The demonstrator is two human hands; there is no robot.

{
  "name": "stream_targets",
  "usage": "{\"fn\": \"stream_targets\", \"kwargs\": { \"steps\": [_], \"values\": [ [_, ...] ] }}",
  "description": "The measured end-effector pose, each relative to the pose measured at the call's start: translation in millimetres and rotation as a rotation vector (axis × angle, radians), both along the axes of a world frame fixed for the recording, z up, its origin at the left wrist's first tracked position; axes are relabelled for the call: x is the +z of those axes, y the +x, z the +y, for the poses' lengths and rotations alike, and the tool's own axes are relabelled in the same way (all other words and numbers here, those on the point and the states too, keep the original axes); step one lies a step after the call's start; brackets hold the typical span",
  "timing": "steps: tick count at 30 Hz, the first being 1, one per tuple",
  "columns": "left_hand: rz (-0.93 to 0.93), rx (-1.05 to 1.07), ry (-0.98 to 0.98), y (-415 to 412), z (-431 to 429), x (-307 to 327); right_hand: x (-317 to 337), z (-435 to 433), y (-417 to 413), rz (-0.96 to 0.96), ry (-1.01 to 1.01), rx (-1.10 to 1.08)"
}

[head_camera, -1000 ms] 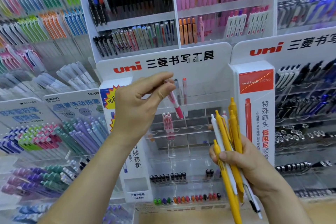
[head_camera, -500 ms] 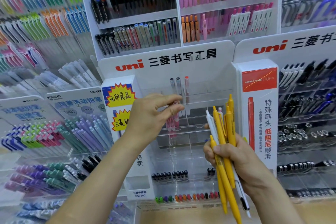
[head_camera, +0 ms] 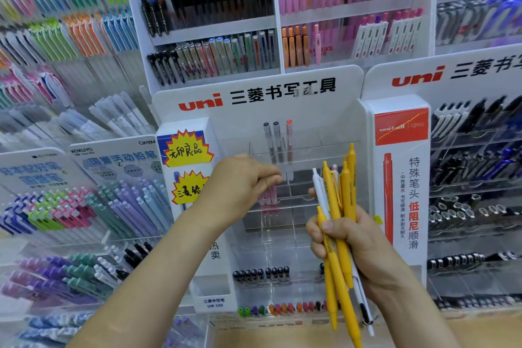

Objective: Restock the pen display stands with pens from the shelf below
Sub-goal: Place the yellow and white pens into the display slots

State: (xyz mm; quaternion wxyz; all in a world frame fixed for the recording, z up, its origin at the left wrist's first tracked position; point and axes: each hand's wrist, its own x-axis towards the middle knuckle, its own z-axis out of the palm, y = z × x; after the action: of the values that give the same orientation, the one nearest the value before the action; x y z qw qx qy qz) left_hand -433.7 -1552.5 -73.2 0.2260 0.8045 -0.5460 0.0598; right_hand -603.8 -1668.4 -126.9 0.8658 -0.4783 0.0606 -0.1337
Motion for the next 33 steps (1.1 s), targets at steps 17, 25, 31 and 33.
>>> {"fn": "stream_targets", "kwargs": {
  "steps": [17,25,31,33],
  "values": [
    [0.965,-0.142,-0.147,-41,-7,46,18,6,-4,0.01,-0.188,0.204],
    [1.006,0.031,-0.465,-37,-16,56,15,2,-6,0.07,-0.23,0.209],
    [1.005,-0.102,-0.339,-31,-6,63,7,-2,-8,0.045,-0.173,0.246],
    [0.903,-0.066,-0.463,-30,-5,68,5,-3,-10,0.037,-0.165,0.265]
  ]
}}
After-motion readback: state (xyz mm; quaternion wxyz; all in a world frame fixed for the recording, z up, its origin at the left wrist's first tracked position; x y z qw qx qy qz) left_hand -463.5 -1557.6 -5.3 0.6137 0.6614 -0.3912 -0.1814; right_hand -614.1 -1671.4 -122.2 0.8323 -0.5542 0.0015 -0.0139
